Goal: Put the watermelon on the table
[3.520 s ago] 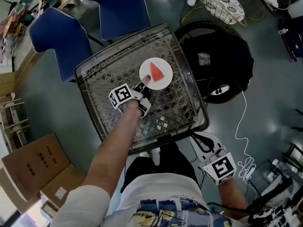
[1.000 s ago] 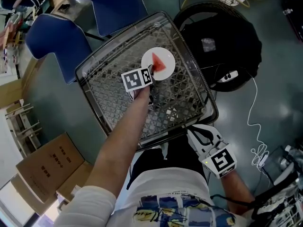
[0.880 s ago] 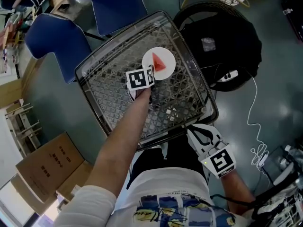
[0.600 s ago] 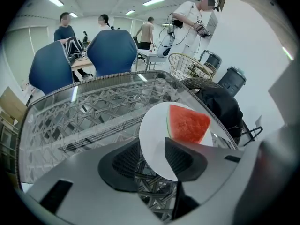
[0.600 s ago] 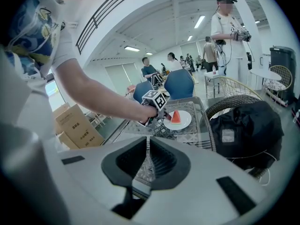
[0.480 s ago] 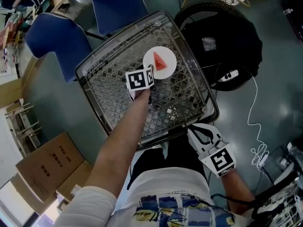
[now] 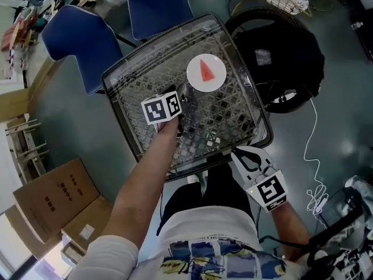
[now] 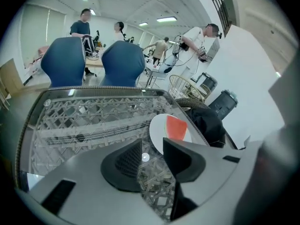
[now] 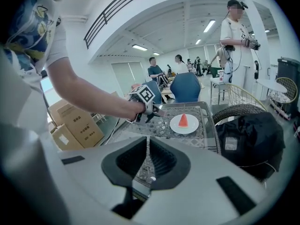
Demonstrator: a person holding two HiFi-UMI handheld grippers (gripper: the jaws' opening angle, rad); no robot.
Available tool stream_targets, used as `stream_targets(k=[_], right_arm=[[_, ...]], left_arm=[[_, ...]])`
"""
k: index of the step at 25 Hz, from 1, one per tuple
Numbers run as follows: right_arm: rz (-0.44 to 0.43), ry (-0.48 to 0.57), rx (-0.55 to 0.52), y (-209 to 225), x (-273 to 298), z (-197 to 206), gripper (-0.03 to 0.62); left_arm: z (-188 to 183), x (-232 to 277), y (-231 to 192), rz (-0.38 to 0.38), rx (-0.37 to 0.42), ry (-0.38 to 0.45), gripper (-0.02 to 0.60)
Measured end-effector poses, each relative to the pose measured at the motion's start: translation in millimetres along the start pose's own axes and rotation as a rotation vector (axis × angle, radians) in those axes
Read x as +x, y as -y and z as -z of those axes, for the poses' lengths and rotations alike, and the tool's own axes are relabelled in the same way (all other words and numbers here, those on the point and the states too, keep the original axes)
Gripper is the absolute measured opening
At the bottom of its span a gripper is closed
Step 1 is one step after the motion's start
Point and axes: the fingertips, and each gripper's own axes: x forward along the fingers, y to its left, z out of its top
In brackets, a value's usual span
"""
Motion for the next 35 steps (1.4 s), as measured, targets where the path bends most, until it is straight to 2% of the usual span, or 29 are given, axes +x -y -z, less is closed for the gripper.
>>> stream_targets(k=[2, 5, 8, 12, 15, 19, 23, 27, 31, 35], right_arm=[[0.000, 0.005, -0.014, -9.8, -1.2, -1.1, 0.025], [-0.011, 0.015, -0.037, -29.7, -2.8, 1.0, 0.024], [-0.018, 0.011, -0.054, -53.9, -4.6, 4.0, 0.023], [-0.011, 0.030, -0.049, -88.1, -11.9, -0.5, 0.023], [-0.002, 0.042, -0.079, -121.7, -15.8, -4.0, 0.023], [-0.005, 0.046, -0.137, -179.2, -18.2, -2.2, 0.023], [-0.021, 0.050, -0.175, -247.9, -24.3, 6.9, 0.021], [-0.039, 0.069, -0.209, -315.1, -36.5, 10.4, 0.021], [-0.031, 0.103, -0.241, -363.4, -56.0, 10.2, 0.021], [-0.042, 0.130, -0.270, -407.2, -75.7, 7.5, 0.021]], left_arm=[[7.7, -23.5, -0.6, 0.038, 0.003, 0.015, 0.111], [27.0, -62.1, 1.6, 0.113, 0.003, 0.023, 0.079], [47.1, -110.9, 3.9, 0.185, -0.006, 0.064, 0.013], [72.7, -188.1, 7.7, 0.259, 0.040, 0.158, 0.009], [97.6, -249.6, 14.0, 0.339, 0.083, 0.193, 0.009], [137.3, -334.5, 25.4, 0.448, 0.184, 0.232, 0.009], [177.6, -415.9, 23.1, 0.473, 0.285, 0.276, 0.009], [215.6, -491.4, 16.8, 0.502, 0.318, 0.311, 0.009], [249.6, -549.3, 16.8, 0.512, 0.362, 0.352, 0.009], [275.0, -599.6, 22.4, 0.526, 0.370, 0.392, 0.009]])
